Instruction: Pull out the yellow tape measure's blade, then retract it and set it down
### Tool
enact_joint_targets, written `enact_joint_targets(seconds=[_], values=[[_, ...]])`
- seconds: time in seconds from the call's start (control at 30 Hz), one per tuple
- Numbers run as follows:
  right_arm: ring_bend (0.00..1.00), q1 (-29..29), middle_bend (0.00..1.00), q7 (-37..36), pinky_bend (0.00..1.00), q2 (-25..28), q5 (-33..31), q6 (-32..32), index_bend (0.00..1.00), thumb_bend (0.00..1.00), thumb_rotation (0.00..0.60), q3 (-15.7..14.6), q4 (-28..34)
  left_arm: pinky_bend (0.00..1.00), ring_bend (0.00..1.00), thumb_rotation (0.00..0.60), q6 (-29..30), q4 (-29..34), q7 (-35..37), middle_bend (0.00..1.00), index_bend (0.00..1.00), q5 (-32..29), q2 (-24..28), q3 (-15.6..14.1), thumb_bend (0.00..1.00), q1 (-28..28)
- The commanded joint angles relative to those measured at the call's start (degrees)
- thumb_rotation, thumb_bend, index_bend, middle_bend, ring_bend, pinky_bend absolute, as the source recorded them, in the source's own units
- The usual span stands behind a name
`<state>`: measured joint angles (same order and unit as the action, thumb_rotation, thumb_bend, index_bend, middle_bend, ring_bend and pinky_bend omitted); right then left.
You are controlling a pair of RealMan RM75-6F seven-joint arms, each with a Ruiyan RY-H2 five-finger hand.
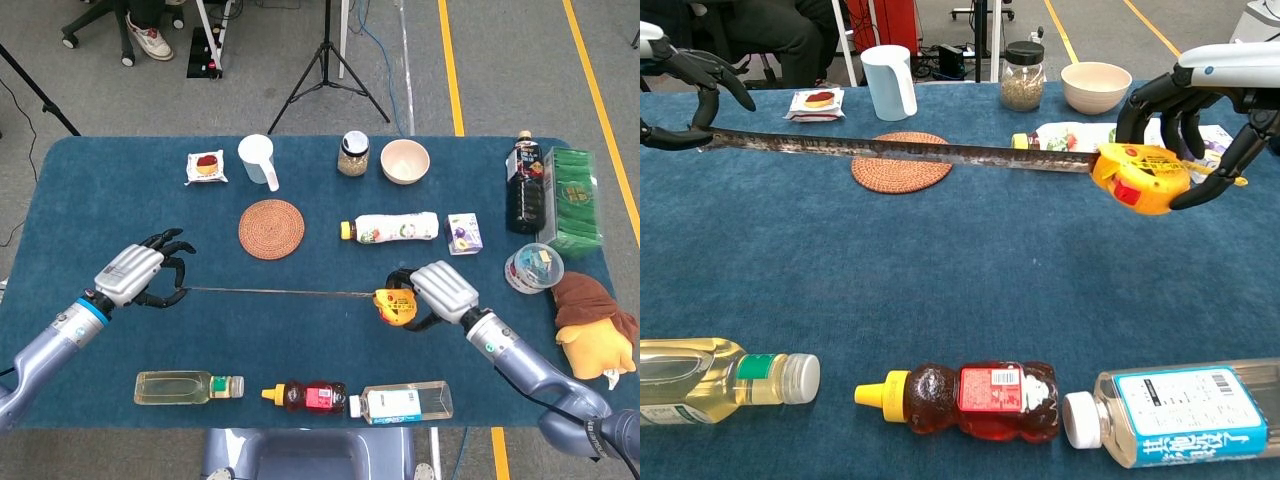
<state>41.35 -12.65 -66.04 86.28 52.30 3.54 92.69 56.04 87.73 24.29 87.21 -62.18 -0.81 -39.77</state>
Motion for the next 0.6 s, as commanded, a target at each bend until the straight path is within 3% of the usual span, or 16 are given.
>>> enact_joint_targets(seconds=[0.03, 0.6], values=[[0.53, -0.02, 0.52, 0.05, 0.54, -0.07, 0.01, -0.05, 0.51, 0.25, 0.600, 0.00, -0.04, 0.11, 0.01, 0.569, 0.17, -0.35, 0.43, 0.23, 0.68, -0.44, 0.36, -0.03, 0.41, 0.65], [0.54, -0.23, 0.52, 0.55, 0.54, 0.17, -0.06, 0.04, 0.51, 0.25, 0.600, 0.34, 1.01, 0.11, 0.01, 0.567, -0.25, 0.78, -0.11, 0.23, 0.68, 0.19, -0.50, 1.54, 0.41, 0.62]])
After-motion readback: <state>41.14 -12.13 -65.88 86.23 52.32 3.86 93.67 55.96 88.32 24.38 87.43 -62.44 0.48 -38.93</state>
